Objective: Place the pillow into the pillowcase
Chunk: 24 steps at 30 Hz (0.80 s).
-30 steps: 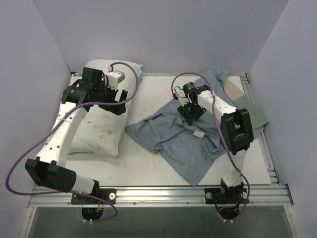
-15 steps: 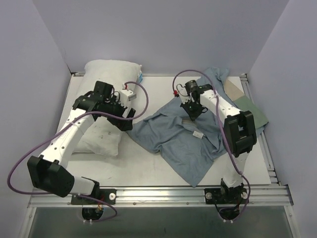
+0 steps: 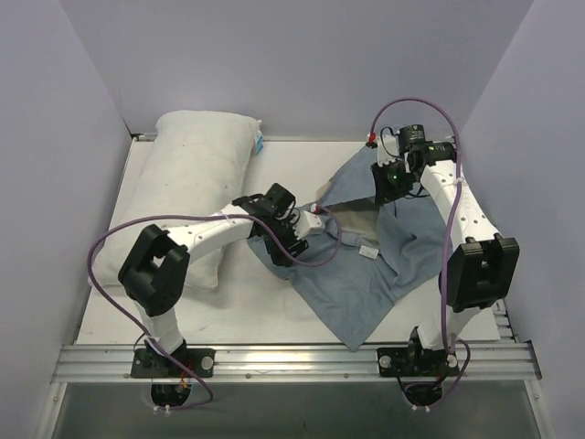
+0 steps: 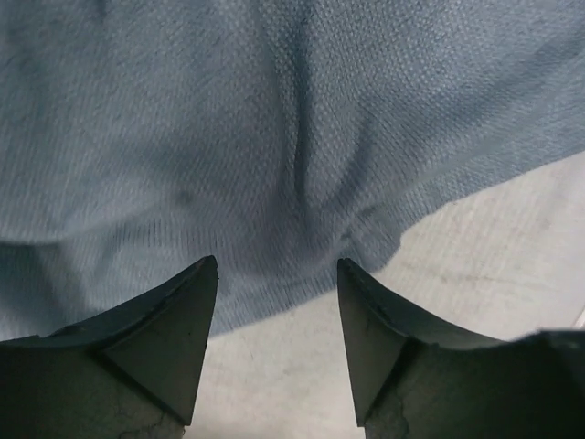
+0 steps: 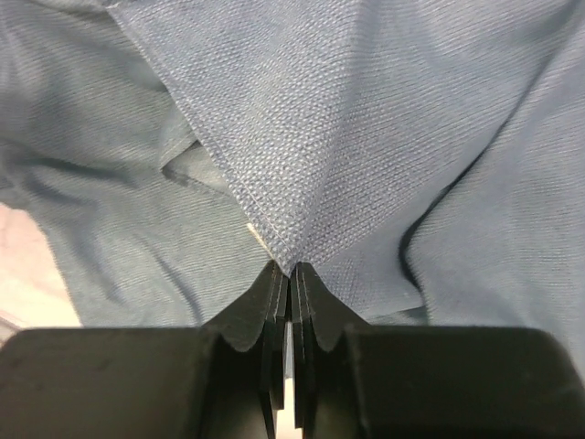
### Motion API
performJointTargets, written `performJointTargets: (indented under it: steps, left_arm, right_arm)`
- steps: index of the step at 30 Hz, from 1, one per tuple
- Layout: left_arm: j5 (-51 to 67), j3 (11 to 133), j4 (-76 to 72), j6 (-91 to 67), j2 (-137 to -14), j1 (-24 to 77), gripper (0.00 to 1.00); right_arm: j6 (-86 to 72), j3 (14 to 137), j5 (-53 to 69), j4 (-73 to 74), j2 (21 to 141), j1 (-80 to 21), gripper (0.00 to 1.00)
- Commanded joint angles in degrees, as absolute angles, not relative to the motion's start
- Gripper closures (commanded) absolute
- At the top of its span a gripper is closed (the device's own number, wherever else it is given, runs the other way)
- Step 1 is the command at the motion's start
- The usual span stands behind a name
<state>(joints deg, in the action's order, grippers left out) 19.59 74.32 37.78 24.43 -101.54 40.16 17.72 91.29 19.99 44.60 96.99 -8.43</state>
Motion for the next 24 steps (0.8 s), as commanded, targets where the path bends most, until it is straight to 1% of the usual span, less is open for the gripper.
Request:
performJointTargets:
  steps: [1, 3, 5, 6, 7, 9, 10, 12, 15, 18, 24]
  left_arm:
    - [15.8, 73.7, 32.7, 31.3, -105.6, 41.1, 0.37]
    - [12.9, 72.9, 33.2, 35.6, -106.9, 40.3, 0.47]
    - [10.6, 71.5, 33.8, 39.5, -107.9, 38.9, 0.51]
    - [9.2, 71.5, 33.8, 40.5, -108.9, 37.8, 0.55]
    - [8.4, 72.5, 34.6, 41.7, -109.6, 35.2, 0.56]
    - [7.7, 74.8, 35.9, 42.8, -111.9, 32.3, 0.62]
    - [7.2, 76.4, 37.2, 43.1, -112.6, 29.2, 0.62]
    - [7.6, 81.3, 38.2, 42.6, -113.6, 26.6, 0.63]
    - [12.1, 84.8, 41.1, 41.8, -112.8, 24.4, 0.61]
    - [17.7, 83.6, 42.7, 41.8, -109.6, 25.3, 0.59]
    - [22.9, 79.4, 43.1, 37.1, -103.7, 27.6, 0.56]
  right_arm:
    - [15.2, 92.0, 26.2, 49.4, 97.4, -7.1, 1.0]
    - [14.5, 92.3, 27.2, 49.9, 97.4, -6.6, 1.0]
    - [14.3, 92.4, 27.2, 49.9, 97.8, -6.3, 1.0]
    - [14.2, 92.8, 27.2, 49.9, 98.0, -6.3, 1.0]
    - [14.3, 92.9, 27.1, 49.8, 98.3, -6.2, 1.0]
    - [14.3, 94.1, 27.2, 49.9, 99.1, -6.3, 1.0]
    - [13.9, 94.7, 27.3, 49.8, 100.4, -6.3, 1.0]
    - [13.3, 96.0, 27.3, 49.8, 101.9, -6.8, 1.0]
    - [12.0, 97.1, 25.7, 47.7, 105.9, -8.3, 1.0]
    - [10.4, 96.5, 22.2, 43.5, 108.4, -10.0, 1.0]
    - [9.0, 96.1, 13.6, 38.0, 113.5, -11.7, 1.0]
